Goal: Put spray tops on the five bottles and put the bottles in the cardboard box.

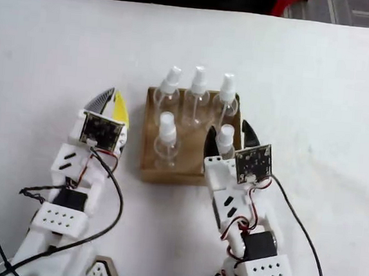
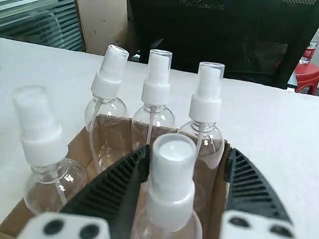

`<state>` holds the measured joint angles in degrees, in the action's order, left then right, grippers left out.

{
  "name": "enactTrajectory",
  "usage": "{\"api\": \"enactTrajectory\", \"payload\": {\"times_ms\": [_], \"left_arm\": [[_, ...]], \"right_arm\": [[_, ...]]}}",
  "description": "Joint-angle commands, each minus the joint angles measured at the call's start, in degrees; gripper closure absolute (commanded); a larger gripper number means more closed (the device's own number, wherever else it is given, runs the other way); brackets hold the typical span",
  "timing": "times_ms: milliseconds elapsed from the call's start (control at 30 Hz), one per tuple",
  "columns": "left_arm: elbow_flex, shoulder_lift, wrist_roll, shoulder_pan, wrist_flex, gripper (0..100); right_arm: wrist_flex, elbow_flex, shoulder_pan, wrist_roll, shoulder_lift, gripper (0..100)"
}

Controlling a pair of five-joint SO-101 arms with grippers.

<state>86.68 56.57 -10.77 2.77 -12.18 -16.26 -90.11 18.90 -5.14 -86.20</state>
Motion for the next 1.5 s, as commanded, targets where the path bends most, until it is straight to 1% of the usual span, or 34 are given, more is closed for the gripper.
{"api": "enactTrajectory", "payload": {"times_ms": [0, 67, 133, 300, 367, 467, 567, 633, 767, 800, 867, 933, 1000, 1033, 1133, 1167, 1233, 1300, 1367, 1467], "left_arm": [[-0.97, -0.04, 0.09, -0.22, -1.41, 98], [-0.97, -0.04, 0.00, 0.04, -1.41, 98], [-0.97, -0.04, -0.26, 0.40, -1.32, 98], [-0.97, -0.13, -0.26, 0.31, -1.41, 98], [-0.97, -0.13, -0.26, 0.31, -1.41, 98], [-0.97, -0.04, -0.09, 0.13, -1.41, 98], [-0.97, 0.31, 0.00, 0.13, -1.41, 98], [-1.05, 0.31, 0.00, -0.13, -1.49, 98], [-2.02, 0.40, 0.26, -3.56, -1.58, 98], [-2.46, 0.40, 0.79, -4.44, -1.32, 98], [-3.08, 0.40, 4.22, -5.93, -1.14, 98], [-4.04, 0.40, 7.74, -7.69, -1.05, 98], [-5.80, 0.40, 10.55, -9.98, -1.05, 98], [-6.86, 0.40, 11.87, -10.95, -0.79, 98], [-11.78, 0.40, 13.27, -12.26, 4.57, 98], [-14.07, 0.40, 13.27, -12.18, 7.91, 98], [-19.60, 0.40, 13.27, -12.09, 15.74, 98], [-25.76, 0.48, 13.27, -12.35, 24.62, 98], [-31.47, 1.71, 13.19, -12.70, 33.76, 98], [-36.48, 7.34, 13.19, -13.05, 46.42, 98]], "right_arm": [[-0.40, 2.11, -0.13, -0.97, -0.57, 78.6], [-0.40, 2.37, -0.13, -1.14, -0.57, 78.6], [-1.01, 3.43, -0.22, -1.05, -0.57, 76.4], [-10.24, 8.88, -0.22, -0.79, -0.57, 60.4], [-13.67, 11.25, -0.22, -0.44, -0.57, 58.7], [-17.19, 15.82, -0.22, 2.81, -0.57, 58.7], [-22.90, 23.03, 0.22, 4.13, -0.57, 58.7], [-28.09, 29.63, 0.31, 4.57, -0.57, 58.7], [-39.52, 46.33, -0.13, 5.98, -0.57, 58.7], [-41.89, 50.20, -0.13, 5.98, -0.57, 58.7], [-45.23, 56.53, -0.40, 5.98, -0.57, 58.9], [-46.81, 60.48, -2.77, 5.98, -0.57, 62.2], [-46.81, 62.33, -6.64, 5.98, -0.57, 70.7], [-46.73, 62.86, -8.92, 5.98, -0.57, 76.9], [-45.58, 62.95, -16.13, 5.89, -0.57, 98.4], [-45.32, 62.77, -18.51, 5.89, -0.48, 98.9], [-45.49, 62.68, -23.25, 5.89, -0.48, 93.2], [-45.58, 62.68, -27.03, 5.89, -0.48, 94.6], [-46.64, 62.59, -29.93, 5.89, -0.57, 98.8], [-51.47, 62.59, -31.78, 5.89, -0.57, 97.9]]}}
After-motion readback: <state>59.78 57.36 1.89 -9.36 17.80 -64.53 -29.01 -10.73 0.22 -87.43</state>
